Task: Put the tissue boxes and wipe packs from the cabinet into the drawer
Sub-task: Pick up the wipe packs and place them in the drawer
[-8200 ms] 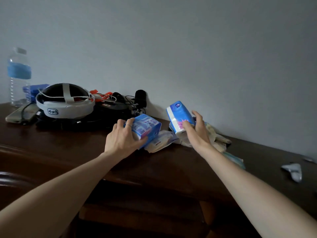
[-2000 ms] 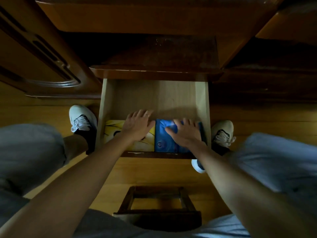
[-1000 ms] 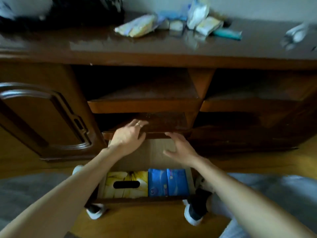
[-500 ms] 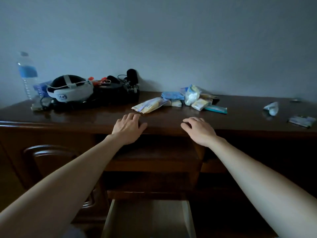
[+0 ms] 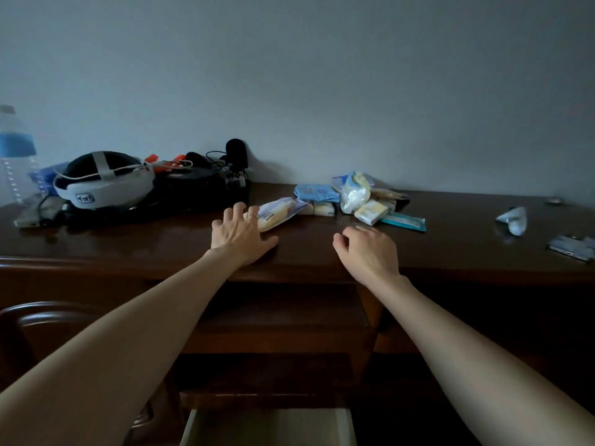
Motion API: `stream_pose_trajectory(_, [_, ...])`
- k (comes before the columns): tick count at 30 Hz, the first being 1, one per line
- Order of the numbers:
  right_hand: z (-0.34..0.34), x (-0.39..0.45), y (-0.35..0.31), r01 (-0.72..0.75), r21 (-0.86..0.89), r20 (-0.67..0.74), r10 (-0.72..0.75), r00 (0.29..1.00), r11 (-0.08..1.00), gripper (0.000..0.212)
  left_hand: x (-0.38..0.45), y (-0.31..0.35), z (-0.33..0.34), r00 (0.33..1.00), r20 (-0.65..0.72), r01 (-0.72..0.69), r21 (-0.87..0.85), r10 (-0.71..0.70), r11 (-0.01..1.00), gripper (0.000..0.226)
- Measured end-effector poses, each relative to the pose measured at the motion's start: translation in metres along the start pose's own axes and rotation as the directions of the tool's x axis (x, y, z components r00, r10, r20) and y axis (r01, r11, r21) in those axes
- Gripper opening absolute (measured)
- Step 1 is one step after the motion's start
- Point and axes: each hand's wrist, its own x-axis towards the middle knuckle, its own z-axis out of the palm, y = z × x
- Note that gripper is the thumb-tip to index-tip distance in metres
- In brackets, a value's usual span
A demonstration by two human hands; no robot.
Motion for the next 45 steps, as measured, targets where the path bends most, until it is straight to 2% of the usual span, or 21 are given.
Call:
stream_pose_trajectory(6, [0.027,0.049,0.001,-0.167,-0.008,0.046,0.168,0.985,0.986,0.025,0.050,0.003,0.024,0.986,0.150,0.082,-0.109,-0.065,0.991,0.086])
stream_pose_trajectory(8, [0.039,0.067,0.004,-0.201,0.025,0.015,0.201,0.979,0.979,0.021,0.058,-0.001,0.033,0.988,0.128,0.105,-0.123,-0.089,0.987,0.086])
stream_pose_trajectory(12, [0.063,0.112,0.014,-0.277,0.008,0.003,0.277,0.961,0.961,0.041,0.068,-0.004,0.042,0.995,0.044,0.091,-0.086,-0.088,0.992,0.084])
stream_pose_trajectory(14, [0.073,0.132,0.019,-0.408,0.027,0.077,0.405,0.911,0.912,0.043,0.070,-0.002,0.043,0.997,0.011,0.074,-0.053,-0.073,0.996,0.079])
stream_pose_trajectory(16, [0.086,0.144,0.022,-0.470,0.022,0.180,0.459,0.870,0.882,0.041,0.071,0.000,0.042,0.998,-0.011,0.065,-0.037,-0.065,0.997,0.074])
stream_pose_trajectory(18, [0.096,0.148,0.023,-0.425,0.023,0.202,0.412,0.888,0.905,0.040,0.072,0.000,0.042,0.998,-0.025,0.055,-0.031,-0.056,0.998,0.068])
stream_pose_trajectory(20, [0.099,0.149,0.022,-0.397,0.064,0.153,0.384,0.911,0.916,0.037,0.074,-0.001,0.042,0.999,-0.032,0.042,-0.041,-0.043,0.998,0.060])
stream_pose_trajectory(25, [0.087,0.133,0.016,-0.384,0.288,0.050,0.387,0.921,0.877,0.037,0.070,-0.002,0.043,0.993,-0.118,0.024,0.001,-0.024,1.000,0.038])
stream_pose_trajectory(26, [0.082,0.127,0.013,-0.369,0.354,0.037,0.382,0.924,0.859,0.038,0.068,-0.001,0.040,0.992,-0.118,0.035,-0.029,-0.038,0.999,0.038])
stream_pose_trajectory(29, [0.062,0.102,0.000,-0.306,0.545,-0.040,0.388,0.921,0.781,0.038,0.050,0.000,0.025,0.990,-0.113,0.056,-0.258,-0.087,0.964,0.047])
stream_pose_trajectory(31, [0.042,0.080,-0.014,-0.213,0.688,-0.109,0.389,0.915,0.693,0.032,0.027,0.004,0.009,0.983,-0.127,0.066,-0.413,-0.129,0.908,0.048])
stream_pose_trajectory(33, [0.020,0.052,-0.031,-0.071,0.833,-0.192,0.406,0.893,0.549,0.022,-0.006,0.010,-0.006,0.970,-0.132,0.090,-0.590,-0.205,0.802,0.051])
stream_pose_trajectory(35, [0.000,0.015,-0.049,0.060,0.908,-0.262,0.451,0.853,0.414,0.013,-0.048,0.016,-0.014,0.955,-0.105,0.086,-0.796,-0.277,0.599,0.053])
stream_pose_trajectory(37, [-0.012,-0.028,-0.066,0.118,0.943,-0.263,0.483,0.835,0.310,0.014,-0.095,0.017,-0.016,0.961,-0.074,0.041,-0.915,-0.268,0.401,0.053])
stream_pose_trajectory(39, [-0.015,-0.076,-0.078,0.111,0.976,-0.188,0.467,0.864,0.187,0.029,-0.143,0.011,-0.010,0.983,-0.010,0.029,-0.978,-0.185,0.205,0.048])
stream_pose_trajectory(41, [-0.013,-0.123,-0.083,0.084,0.994,-0.102,0.398,0.912,0.063,0.043,-0.186,-0.001,0.003,0.992,0.096,0.099,-0.995,-0.087,0.028,0.042])
stream_pose_trajectory(43, [-0.007,-0.167,-0.078,0.029,0.999,-0.033,0.328,0.944,0.017,0.053,-0.226,-0.017,0.022,0.976,0.217,0.217,-0.976,-0.004,-0.033,0.040])
stream_pose_trajectory(45, [0.005,-0.208,-0.066,-0.067,0.997,0.057,0.248,0.967,0.033,0.069,-0.263,-0.033,0.044,0.944,0.330,0.331,-0.942,0.018,-0.058,0.040])
